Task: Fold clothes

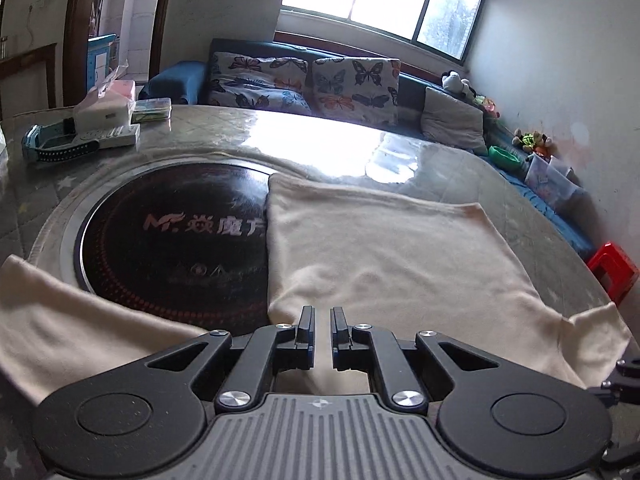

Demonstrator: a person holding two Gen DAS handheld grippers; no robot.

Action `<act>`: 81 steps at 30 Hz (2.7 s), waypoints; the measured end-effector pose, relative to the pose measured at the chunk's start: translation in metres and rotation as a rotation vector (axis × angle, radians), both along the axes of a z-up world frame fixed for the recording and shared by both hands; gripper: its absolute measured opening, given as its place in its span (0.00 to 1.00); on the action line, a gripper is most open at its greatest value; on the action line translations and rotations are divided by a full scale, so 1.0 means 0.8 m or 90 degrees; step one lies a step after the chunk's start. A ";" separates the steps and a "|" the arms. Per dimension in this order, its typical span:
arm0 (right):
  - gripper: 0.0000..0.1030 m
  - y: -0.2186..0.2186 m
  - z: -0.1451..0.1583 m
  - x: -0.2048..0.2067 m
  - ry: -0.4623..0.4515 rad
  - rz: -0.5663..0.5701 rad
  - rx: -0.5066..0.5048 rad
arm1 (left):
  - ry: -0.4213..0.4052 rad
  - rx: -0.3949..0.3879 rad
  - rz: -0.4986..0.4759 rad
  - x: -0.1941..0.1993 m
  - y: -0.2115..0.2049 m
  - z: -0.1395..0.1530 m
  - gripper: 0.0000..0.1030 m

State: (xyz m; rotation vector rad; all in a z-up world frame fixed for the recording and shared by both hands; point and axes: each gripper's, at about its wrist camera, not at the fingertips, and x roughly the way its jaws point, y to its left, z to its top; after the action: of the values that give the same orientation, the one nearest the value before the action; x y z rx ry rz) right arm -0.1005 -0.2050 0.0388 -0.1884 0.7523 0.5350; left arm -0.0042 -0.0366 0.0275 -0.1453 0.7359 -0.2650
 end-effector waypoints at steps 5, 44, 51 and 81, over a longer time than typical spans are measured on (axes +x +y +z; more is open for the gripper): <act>0.36 -0.011 -0.001 0.005 0.002 -0.026 0.009 | 0.019 0.006 0.028 0.016 0.004 -0.012 0.09; 0.40 -0.272 -0.031 -0.049 -0.033 -0.577 0.053 | -0.046 0.062 -0.393 -0.119 -0.192 -0.004 0.11; 0.18 -0.286 -0.036 -0.028 -0.048 -0.605 0.035 | -0.045 0.070 -0.409 -0.122 -0.197 -0.008 0.11; 0.07 -0.313 -0.039 0.006 -0.076 -0.634 0.069 | -0.073 0.079 -0.393 -0.109 -0.199 0.009 0.24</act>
State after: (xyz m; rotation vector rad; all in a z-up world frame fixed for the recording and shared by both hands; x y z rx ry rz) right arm -0.0954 -0.4555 0.0077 0.2565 0.6061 -0.3807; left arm -0.0918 -0.1958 0.0349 0.2205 0.6662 -0.8063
